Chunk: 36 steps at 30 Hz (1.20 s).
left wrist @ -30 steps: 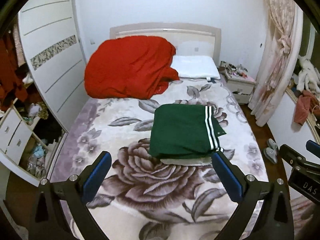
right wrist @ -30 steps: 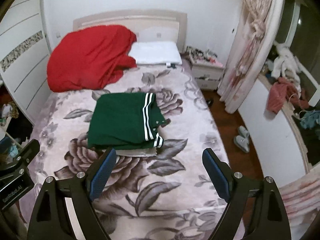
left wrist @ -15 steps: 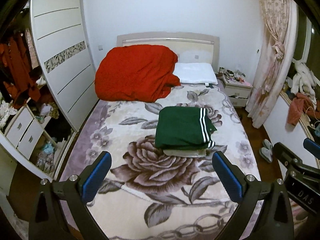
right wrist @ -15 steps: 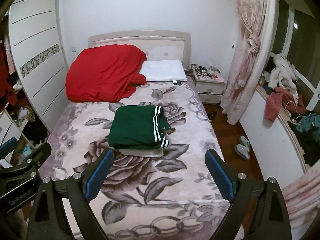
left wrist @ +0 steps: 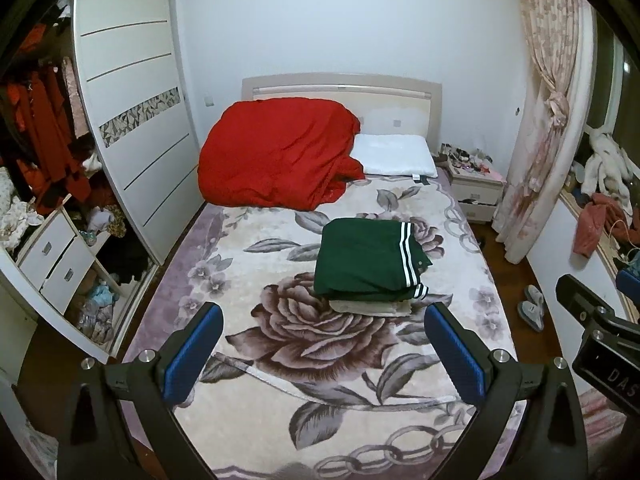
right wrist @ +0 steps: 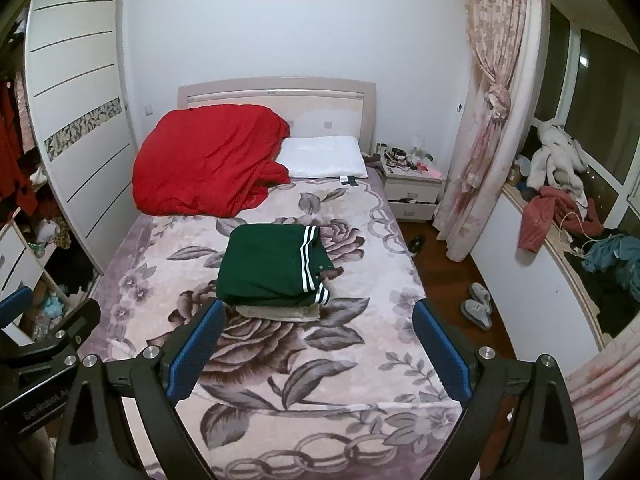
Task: Fold large clothes
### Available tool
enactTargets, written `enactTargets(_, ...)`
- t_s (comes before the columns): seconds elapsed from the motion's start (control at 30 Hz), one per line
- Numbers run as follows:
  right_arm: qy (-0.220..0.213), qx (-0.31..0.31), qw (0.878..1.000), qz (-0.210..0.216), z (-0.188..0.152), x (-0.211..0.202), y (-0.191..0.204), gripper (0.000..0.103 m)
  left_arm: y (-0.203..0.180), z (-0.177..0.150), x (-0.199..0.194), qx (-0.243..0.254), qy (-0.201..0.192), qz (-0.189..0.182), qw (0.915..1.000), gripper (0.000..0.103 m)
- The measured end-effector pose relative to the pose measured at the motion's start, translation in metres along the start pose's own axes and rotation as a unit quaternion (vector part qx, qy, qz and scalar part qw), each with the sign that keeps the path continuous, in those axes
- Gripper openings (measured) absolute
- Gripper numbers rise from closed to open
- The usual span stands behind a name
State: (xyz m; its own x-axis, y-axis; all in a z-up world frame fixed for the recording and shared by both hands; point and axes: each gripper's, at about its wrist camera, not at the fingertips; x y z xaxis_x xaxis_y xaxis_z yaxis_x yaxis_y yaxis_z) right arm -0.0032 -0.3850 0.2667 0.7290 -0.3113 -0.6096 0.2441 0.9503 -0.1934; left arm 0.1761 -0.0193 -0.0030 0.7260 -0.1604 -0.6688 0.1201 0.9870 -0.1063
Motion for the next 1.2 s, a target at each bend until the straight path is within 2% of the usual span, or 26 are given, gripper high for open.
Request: enactTargets(1.2,-0.023,-0.002,1.0,0.007,0.008,-0.015,-0.005,0.098,-0.004,0.001,-0.028,0.005,-0.038,0.018,0.9991,0.103)
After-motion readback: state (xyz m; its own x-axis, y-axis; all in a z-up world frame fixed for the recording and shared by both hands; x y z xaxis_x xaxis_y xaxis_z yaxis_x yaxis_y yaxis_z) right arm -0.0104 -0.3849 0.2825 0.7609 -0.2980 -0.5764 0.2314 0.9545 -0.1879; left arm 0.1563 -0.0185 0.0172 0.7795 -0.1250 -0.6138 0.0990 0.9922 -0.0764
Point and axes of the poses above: each gripper's, at about its wrist camera, not at the fingertips, and x roughly the way its jaws point, y to its left, z to its top, and after that the axes turned 11 degrees about -z, right-handed
